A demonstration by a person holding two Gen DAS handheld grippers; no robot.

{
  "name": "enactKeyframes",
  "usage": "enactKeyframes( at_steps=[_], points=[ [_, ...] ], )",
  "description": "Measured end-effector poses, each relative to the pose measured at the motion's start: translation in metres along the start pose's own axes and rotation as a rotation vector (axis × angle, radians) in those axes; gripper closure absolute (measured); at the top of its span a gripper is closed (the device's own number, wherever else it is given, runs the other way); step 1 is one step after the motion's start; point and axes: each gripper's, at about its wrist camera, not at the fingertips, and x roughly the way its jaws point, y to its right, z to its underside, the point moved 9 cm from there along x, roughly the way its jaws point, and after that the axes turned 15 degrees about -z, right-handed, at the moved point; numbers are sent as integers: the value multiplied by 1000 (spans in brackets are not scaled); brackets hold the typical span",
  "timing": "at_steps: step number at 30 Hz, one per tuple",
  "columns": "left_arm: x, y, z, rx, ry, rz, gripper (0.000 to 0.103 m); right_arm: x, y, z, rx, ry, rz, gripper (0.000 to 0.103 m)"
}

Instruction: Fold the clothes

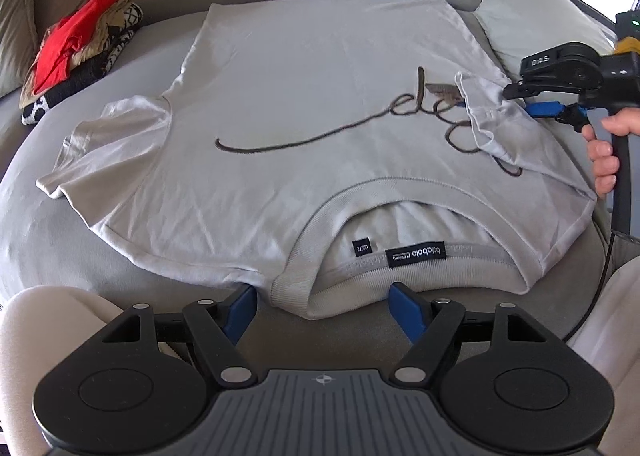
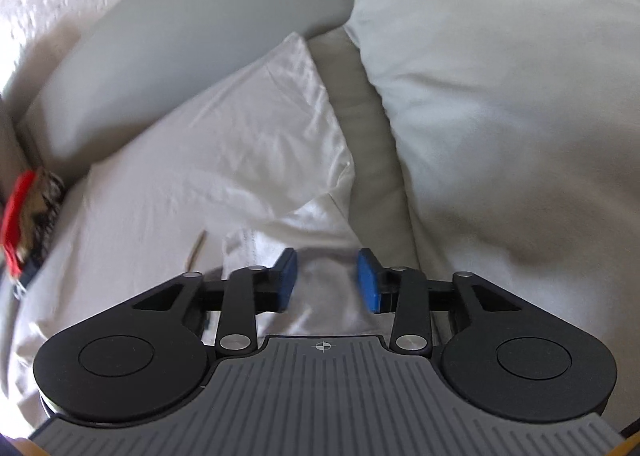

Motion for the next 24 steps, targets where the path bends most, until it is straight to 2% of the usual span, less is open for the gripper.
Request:
enactKeyframes(
  at_steps=[1,3,4,5,7,8,11,14,17,20,24],
  points=[
    [-1,-1,-1,-4,3,-1,30,-11,3,-5,12,41,9,58],
    [-2,-3,-4,-14,9,-3,30,-31,15,-14,69,128,22,59],
    [-2,-4,-4,-16,8,-5,30,-41,21,-18,99,171,28,85],
    [-1,-4,-5,-18,8,-7,30,-42,26,-20,128,171,-7,102],
    [0,-3,-5,-19,3,-4,30,-35,29,-18,159,123,-83,102],
    [1,-2,-5,-19,0,-2,30,-31,27,-17,142,108,-93,102],
    [3,0,-4,-11,-5,-4,30,-8,20,-9,119,25,-114,102],
    [3,1,-4,-6,-7,-6,30,17,21,-8,120,-17,-86,101],
    [3,-1,-4,-4,-3,-11,30,29,29,-19,136,17,-68,101],
    [5,-3,-4,-9,-5,-15,30,24,29,-30,145,47,-64,97],
    [6,-5,-4,-22,-9,-18,30,2,16,-20,78,11,-47,94]
  ],
)
